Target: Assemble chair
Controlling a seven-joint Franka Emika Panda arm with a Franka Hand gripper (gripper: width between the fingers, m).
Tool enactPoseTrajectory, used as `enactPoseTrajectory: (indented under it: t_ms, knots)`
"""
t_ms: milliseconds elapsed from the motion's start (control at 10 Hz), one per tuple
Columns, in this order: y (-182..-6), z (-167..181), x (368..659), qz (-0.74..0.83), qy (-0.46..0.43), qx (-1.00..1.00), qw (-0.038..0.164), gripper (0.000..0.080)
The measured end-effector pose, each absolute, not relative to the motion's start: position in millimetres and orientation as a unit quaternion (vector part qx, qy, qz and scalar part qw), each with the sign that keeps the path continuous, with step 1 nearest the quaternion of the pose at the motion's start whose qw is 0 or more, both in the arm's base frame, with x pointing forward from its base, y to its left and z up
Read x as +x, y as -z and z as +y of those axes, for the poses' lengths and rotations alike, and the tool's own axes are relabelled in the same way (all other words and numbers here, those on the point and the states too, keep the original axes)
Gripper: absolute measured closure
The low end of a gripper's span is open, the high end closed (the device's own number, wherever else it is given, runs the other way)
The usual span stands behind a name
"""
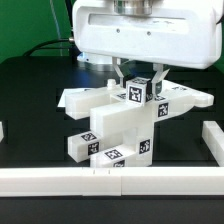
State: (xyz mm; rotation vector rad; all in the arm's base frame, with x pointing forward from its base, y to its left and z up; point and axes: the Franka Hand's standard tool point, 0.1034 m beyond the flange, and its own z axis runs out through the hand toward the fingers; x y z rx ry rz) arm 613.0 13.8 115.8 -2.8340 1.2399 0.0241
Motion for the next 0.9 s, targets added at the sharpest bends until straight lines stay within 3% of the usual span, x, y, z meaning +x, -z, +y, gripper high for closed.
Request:
enactPoseTrajectory:
  t_ms: [900]
  knots:
    - [-115.9, 15.1, 616.8, 0.658, -0.010, -0.752, 0.040, 0.0512]
